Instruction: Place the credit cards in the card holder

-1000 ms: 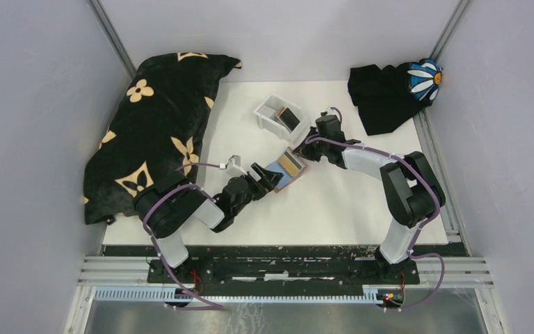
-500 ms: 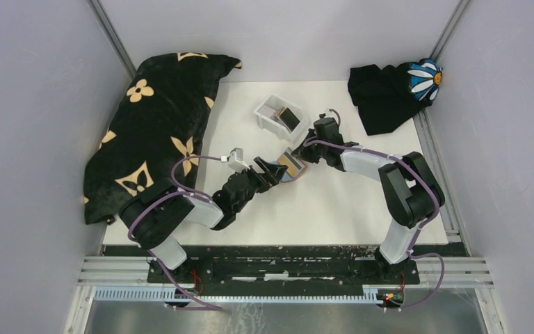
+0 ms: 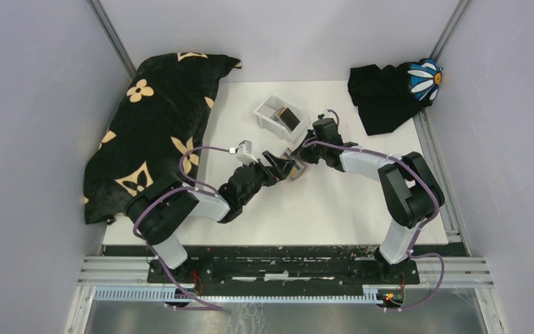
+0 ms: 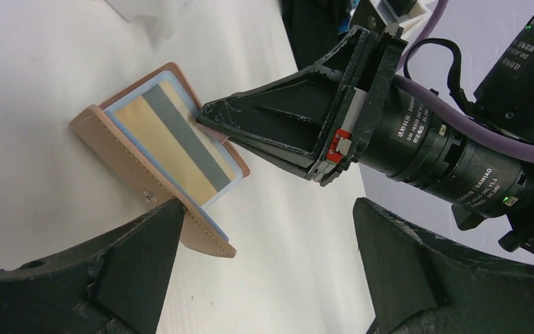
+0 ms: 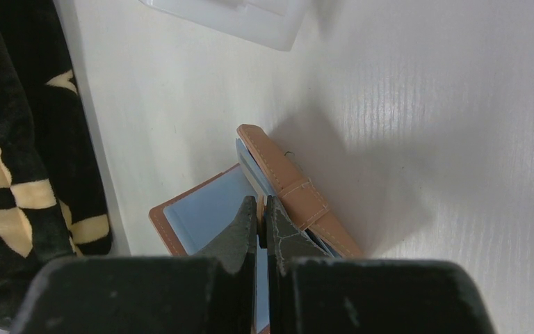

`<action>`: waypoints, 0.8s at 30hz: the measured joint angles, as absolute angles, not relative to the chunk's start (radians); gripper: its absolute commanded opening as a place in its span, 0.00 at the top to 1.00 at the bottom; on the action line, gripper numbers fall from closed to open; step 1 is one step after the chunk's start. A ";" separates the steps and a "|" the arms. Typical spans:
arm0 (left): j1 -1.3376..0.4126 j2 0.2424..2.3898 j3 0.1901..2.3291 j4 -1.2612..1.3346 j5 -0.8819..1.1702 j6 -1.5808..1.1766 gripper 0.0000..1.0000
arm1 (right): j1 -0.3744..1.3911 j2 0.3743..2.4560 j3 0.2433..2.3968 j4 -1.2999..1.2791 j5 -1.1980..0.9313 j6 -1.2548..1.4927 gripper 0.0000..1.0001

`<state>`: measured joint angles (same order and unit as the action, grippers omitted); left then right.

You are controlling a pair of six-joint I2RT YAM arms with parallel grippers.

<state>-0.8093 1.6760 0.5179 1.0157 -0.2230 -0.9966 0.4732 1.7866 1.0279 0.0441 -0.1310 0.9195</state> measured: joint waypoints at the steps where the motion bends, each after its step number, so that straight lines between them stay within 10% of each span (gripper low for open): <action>1: -0.809 1.682 0.527 1.011 -0.214 -0.986 0.01 | 0.473 1.787 1.028 0.044 -0.131 0.918 0.99; 24: -0.758 1.804 0.628 0.947 0.009 -0.911 0.01 | 0.484 1.840 1.003 -0.019 -0.220 0.921 0.99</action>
